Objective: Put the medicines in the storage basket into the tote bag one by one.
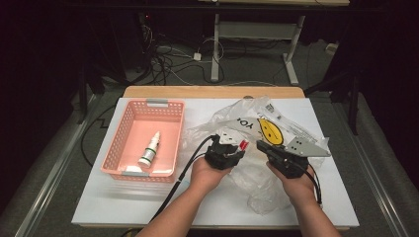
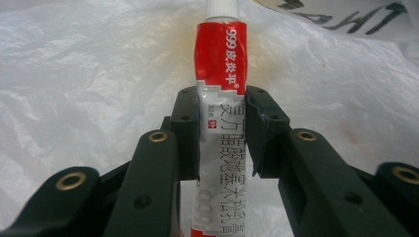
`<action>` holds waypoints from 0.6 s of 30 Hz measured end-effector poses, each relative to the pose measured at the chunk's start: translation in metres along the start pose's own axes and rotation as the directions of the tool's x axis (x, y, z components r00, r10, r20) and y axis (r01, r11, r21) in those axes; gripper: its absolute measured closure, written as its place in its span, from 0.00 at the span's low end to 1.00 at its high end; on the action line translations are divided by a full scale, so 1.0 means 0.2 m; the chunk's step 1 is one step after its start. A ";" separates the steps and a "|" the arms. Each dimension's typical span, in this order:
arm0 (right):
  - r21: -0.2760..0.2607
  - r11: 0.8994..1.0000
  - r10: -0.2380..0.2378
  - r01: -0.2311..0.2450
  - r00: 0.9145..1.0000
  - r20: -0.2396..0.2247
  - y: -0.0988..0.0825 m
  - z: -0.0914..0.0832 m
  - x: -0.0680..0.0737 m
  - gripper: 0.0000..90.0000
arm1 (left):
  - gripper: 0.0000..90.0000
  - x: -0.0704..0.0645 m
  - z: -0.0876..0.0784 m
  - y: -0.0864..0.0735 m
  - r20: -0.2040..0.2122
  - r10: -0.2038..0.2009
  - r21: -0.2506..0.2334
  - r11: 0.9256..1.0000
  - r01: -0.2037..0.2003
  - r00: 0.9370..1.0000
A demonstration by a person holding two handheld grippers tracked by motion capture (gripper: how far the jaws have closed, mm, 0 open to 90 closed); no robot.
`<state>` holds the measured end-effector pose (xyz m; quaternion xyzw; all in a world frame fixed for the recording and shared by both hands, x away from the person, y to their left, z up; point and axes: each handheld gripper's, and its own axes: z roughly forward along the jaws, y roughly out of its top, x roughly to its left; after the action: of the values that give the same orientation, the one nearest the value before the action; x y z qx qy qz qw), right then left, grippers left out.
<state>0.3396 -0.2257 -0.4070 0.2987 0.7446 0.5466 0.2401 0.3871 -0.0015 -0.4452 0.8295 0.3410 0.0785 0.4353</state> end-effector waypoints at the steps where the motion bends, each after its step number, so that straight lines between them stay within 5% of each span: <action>1: 0.001 1.000 -0.002 0.002 1.000 0.001 0.00 0.00 0.00 1.00 | 0.75 0.00 0.01 0.00 0.002 -0.004 -0.002 1.000 0.004 1.000; 18: -0.001 1.000 0.011 -0.011 1.000 0.005 0.00 0.00 -0.01 1.00 | 0.75 0.02 0.11 0.02 -0.018 -0.027 -0.009 1.000 0.027 0.999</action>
<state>0.3399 -0.2270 -0.4070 0.3038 0.7422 0.5474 0.2392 0.4017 -0.0151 -0.4572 0.8222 0.3559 0.0814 0.4367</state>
